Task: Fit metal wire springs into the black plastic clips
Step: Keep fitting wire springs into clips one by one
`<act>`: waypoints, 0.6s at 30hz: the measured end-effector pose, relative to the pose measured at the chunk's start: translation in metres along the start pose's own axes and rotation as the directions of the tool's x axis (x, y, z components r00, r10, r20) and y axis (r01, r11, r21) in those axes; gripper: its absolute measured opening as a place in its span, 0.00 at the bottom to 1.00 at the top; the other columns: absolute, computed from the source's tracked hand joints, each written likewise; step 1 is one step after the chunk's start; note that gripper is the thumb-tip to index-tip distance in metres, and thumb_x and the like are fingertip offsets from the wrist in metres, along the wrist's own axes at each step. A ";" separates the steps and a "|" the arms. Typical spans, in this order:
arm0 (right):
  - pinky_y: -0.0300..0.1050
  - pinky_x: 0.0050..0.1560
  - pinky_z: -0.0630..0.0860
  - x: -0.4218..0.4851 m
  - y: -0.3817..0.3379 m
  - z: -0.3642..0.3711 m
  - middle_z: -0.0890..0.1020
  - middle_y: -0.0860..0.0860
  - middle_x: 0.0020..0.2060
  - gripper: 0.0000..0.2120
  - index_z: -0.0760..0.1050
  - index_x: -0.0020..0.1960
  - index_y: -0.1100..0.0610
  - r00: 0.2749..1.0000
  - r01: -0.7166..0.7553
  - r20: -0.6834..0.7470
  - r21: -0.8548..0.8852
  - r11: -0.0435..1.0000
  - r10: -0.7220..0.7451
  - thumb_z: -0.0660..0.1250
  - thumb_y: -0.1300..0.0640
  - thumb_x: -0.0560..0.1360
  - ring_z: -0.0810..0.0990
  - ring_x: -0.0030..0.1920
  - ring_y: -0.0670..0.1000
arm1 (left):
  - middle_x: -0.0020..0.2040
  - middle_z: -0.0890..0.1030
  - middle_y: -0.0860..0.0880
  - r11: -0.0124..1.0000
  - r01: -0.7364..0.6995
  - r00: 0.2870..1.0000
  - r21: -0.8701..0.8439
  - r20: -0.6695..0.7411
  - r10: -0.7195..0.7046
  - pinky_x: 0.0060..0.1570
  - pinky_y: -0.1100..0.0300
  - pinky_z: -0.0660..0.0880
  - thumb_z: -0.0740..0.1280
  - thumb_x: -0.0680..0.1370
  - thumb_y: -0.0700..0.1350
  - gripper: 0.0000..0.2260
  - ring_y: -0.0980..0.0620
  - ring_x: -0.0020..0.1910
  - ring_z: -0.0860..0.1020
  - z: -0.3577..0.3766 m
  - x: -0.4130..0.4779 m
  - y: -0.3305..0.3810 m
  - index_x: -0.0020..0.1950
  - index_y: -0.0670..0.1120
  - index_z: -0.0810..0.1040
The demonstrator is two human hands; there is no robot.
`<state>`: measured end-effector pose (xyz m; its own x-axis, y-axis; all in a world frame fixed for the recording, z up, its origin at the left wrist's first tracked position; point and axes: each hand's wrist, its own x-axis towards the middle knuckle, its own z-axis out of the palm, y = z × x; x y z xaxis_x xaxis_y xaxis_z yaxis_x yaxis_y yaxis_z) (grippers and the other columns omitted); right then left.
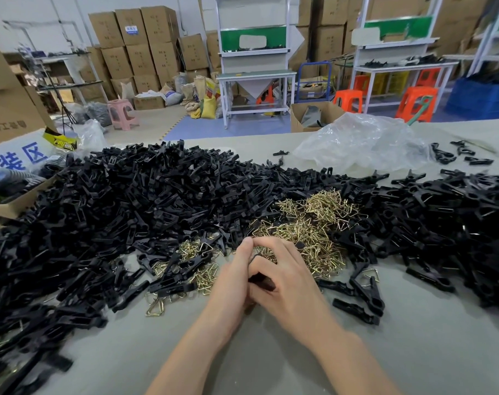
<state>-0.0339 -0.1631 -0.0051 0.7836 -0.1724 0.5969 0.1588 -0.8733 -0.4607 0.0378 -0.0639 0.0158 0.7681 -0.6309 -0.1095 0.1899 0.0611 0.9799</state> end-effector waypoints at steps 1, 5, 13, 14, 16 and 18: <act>0.51 0.67 0.70 0.000 0.000 -0.001 0.71 0.41 0.67 0.07 0.69 0.48 0.42 1.000 0.003 -0.001 0.004 1.000 -0.003 0.67 0.49 0.75 0.66 0.70 0.46 | 0.47 0.86 0.40 1.000 -0.016 1.000 0.024 -0.010 0.016 0.48 0.51 0.82 0.57 0.83 0.61 0.22 0.43 0.49 0.85 0.000 0.000 -0.001 0.50 0.49 0.86; 0.48 0.68 0.69 0.000 -0.001 0.000 0.70 0.40 0.68 0.07 0.70 0.49 0.43 1.000 0.025 -0.015 -0.003 1.000 -0.025 0.67 0.51 0.75 0.66 0.69 0.44 | 0.44 0.86 0.44 0.992 -0.078 0.995 0.102 -0.059 0.084 0.52 0.47 0.79 0.57 0.75 0.68 0.25 0.46 0.47 0.85 0.000 0.001 -0.005 0.47 0.53 0.85; 0.30 0.55 0.71 0.002 -0.004 -0.004 0.78 0.38 0.52 0.05 0.77 0.53 0.46 0.971 -0.140 -0.168 0.187 0.972 0.172 0.70 0.49 0.78 0.77 0.53 0.39 | 0.42 0.81 0.38 0.990 -0.041 0.999 -0.135 -0.032 0.037 0.38 0.51 0.74 0.62 0.74 0.68 0.28 0.44 0.37 0.78 -0.003 0.003 0.001 0.46 0.44 0.85; 0.28 0.52 0.71 0.001 -0.003 -0.007 0.79 0.37 0.50 0.07 0.76 0.52 0.42 0.955 -0.200 -0.169 0.237 0.951 0.243 0.72 0.51 0.77 0.78 0.51 0.39 | 0.40 0.81 0.40 0.993 -0.068 0.998 -0.100 -0.018 0.067 0.32 0.54 0.74 0.60 0.76 0.67 0.26 0.45 0.34 0.78 -0.006 0.002 0.001 0.43 0.47 0.85; 0.26 0.51 0.71 -0.001 -0.001 -0.012 0.80 0.35 0.48 0.15 0.75 0.53 0.36 0.928 -0.294 -0.130 0.324 0.899 0.350 0.74 0.54 0.76 0.79 0.51 0.37 | 0.39 0.82 0.39 0.993 -0.118 0.993 -0.026 -0.004 0.118 0.32 0.54 0.75 0.59 0.79 0.66 0.24 0.46 0.34 0.79 -0.011 0.000 0.001 0.46 0.49 0.86; 0.30 0.53 0.74 -0.001 -0.003 -0.016 0.83 0.37 0.47 0.15 0.77 0.53 0.36 0.894 -0.356 -0.093 0.446 0.821 0.439 0.74 0.55 0.77 0.81 0.52 0.38 | 0.44 0.83 0.37 0.990 -0.139 0.990 -0.008 0.014 0.139 0.34 0.54 0.75 0.60 0.78 0.65 0.22 0.46 0.37 0.79 -0.013 -0.003 -0.001 0.51 0.51 0.85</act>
<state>-0.0449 -0.1671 0.0063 0.7139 -0.5798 0.3927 0.1192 -0.4521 -0.8840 0.0431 -0.0523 0.0132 0.7783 -0.6272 0.0303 0.0859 0.1542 0.9843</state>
